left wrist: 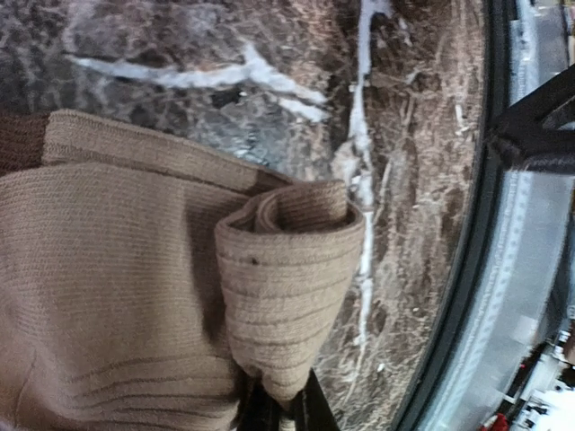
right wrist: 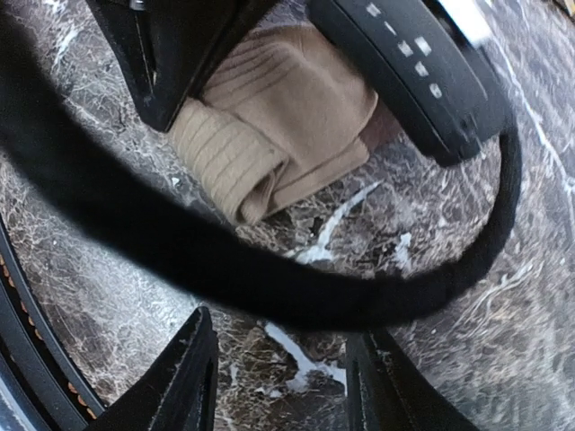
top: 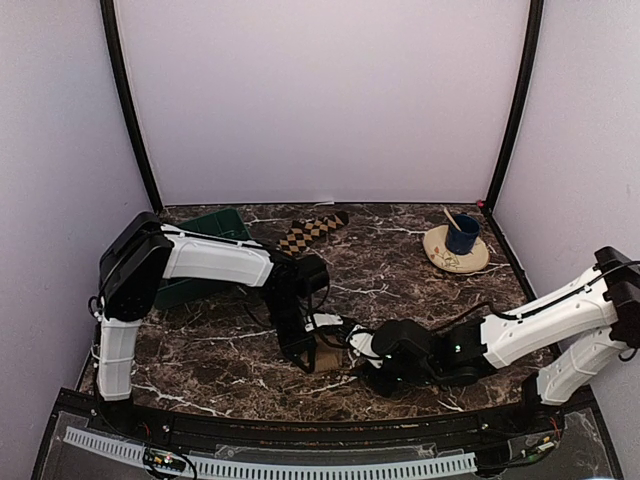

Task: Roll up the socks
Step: Roll the sock at the center of the board.

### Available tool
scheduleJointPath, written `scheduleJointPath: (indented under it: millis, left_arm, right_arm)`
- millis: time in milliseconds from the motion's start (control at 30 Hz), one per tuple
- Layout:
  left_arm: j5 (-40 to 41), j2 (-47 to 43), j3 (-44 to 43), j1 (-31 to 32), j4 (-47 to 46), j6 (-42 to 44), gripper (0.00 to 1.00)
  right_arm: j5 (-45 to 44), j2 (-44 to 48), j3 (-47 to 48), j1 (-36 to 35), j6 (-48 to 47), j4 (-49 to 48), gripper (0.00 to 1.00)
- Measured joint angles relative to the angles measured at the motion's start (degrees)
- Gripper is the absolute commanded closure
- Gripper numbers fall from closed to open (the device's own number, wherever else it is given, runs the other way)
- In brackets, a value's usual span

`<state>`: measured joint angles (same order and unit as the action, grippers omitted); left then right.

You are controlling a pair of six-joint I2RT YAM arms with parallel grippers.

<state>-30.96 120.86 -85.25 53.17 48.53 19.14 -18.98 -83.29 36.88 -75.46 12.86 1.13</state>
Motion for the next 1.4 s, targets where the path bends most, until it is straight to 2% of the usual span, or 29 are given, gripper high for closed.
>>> scheduleJointPath:
  millis: [233, 533, 733, 1067, 1400]
  left_arm:
    - [-8.87, 4.11, -2.47, -2.01, 2.89, 2.19, 1.0]
    - [-12.7, 6.38, -4.07, -2.23, 4.55, 3.3, 1.0]
    - [-13.14, 6.73, -4.42, -2.27, 4.98, 3.43, 1.0]
    - [-13.2, 7.02, -4.72, -2.29, 5.35, 3.45, 1.0]
    - [-13.77, 7.56, -5.16, -2.54, 5.97, 3.48, 1.0]
  right_arm:
    - [-3.21, -2.54, 3.39, -1.46, -7.19, 1.55, 0.53]
    - [-4.04, -10.29, 8.07, -4.96, -16.37, 2.4, 0.45]
    - [-4.87, -11.5, 8.35, -5.18, -20.81, 2.75, 0.42]
    - [-5.09, -13.38, 9.75, -4.81, -26.36, 2.8, 0.44]
    - [-0.79, -14.67, 12.33, -1.88, -30.73, 3.56, 0.5]
